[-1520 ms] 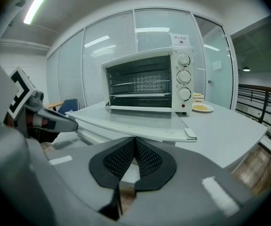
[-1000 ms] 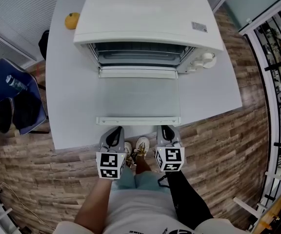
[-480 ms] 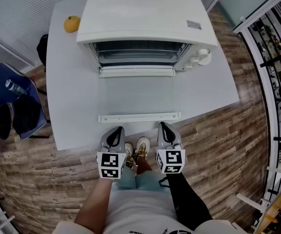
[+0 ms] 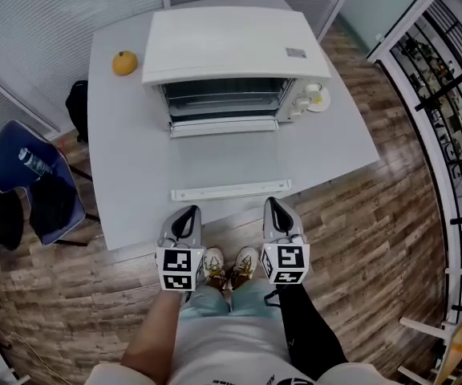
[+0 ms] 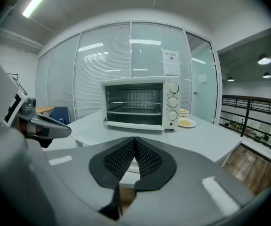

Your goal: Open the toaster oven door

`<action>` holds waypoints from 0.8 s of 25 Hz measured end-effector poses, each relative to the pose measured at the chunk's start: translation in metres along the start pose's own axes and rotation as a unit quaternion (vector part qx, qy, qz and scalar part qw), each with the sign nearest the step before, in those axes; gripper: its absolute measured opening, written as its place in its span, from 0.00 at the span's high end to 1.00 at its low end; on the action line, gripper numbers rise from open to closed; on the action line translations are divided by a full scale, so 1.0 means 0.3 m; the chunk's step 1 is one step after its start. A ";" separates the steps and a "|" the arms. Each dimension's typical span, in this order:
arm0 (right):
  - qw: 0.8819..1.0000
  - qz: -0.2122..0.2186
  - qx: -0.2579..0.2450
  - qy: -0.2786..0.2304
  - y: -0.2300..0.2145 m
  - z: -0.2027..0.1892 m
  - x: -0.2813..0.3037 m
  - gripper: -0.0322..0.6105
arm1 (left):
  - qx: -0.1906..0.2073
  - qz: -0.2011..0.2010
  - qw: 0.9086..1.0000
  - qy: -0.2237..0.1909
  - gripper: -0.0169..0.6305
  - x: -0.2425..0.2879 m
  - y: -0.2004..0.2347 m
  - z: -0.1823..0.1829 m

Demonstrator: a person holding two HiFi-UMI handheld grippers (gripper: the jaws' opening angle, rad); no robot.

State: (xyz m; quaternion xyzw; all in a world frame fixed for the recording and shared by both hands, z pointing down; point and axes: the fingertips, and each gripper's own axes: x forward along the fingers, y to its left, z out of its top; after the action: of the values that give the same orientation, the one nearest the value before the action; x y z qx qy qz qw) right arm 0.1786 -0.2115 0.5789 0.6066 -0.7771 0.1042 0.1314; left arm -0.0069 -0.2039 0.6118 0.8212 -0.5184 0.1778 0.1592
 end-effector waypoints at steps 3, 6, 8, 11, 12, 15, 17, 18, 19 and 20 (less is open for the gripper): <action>1.000 0.006 -0.008 -0.022 -0.004 0.081 -0.032 0.95 | 0.006 0.012 1.000 -0.023 0.88 -0.032 0.009 0.064; 0.998 0.011 -0.021 -0.050 -0.027 0.172 -0.083 0.95 | 0.006 0.021 0.998 -0.054 0.88 -0.071 -0.002 0.149; 0.997 0.011 -0.026 -0.071 -0.058 0.241 -0.120 0.95 | 0.014 0.028 0.997 -0.074 0.88 -0.098 -0.015 0.221; 0.995 0.011 -0.025 -0.099 -0.106 0.340 -0.190 0.95 | 0.033 0.046 0.993 -0.105 0.88 -0.157 -0.041 0.341; 0.994 0.011 -0.026 -0.109 -0.121 0.373 -0.217 0.95 | 0.040 0.052 0.991 -0.116 0.88 -0.179 -0.052 0.384; 0.990 0.011 -0.033 -0.139 -0.154 0.469 -0.299 0.95 | 0.063 0.069 0.984 -0.149 0.88 -0.254 -0.091 0.513; 0.987 0.011 -0.034 -0.157 -0.170 0.522 -0.363 0.95 | 0.076 0.080 0.980 -0.166 0.88 -0.315 -0.129 0.579; 0.986 0.012 -0.034 -0.166 -0.176 0.548 -0.396 0.95 | 0.083 0.082 0.978 -0.172 0.88 -0.345 -0.153 0.603; 0.984 0.015 -0.034 -0.173 -0.179 0.572 -0.428 0.95 | 0.090 0.083 0.976 -0.178 0.88 -0.374 -0.177 0.622; 0.983 0.020 -0.035 -0.178 -0.178 0.593 -0.459 0.95 | 0.098 0.082 0.975 -0.183 0.88 -0.403 -0.202 0.637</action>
State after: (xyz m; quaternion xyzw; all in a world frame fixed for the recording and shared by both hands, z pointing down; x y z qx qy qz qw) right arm 0.2480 -0.1555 0.3656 0.5949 -0.8031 -0.0305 0.0099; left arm 0.0242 -0.1681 0.3825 0.8059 -0.5846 0.0869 -0.0354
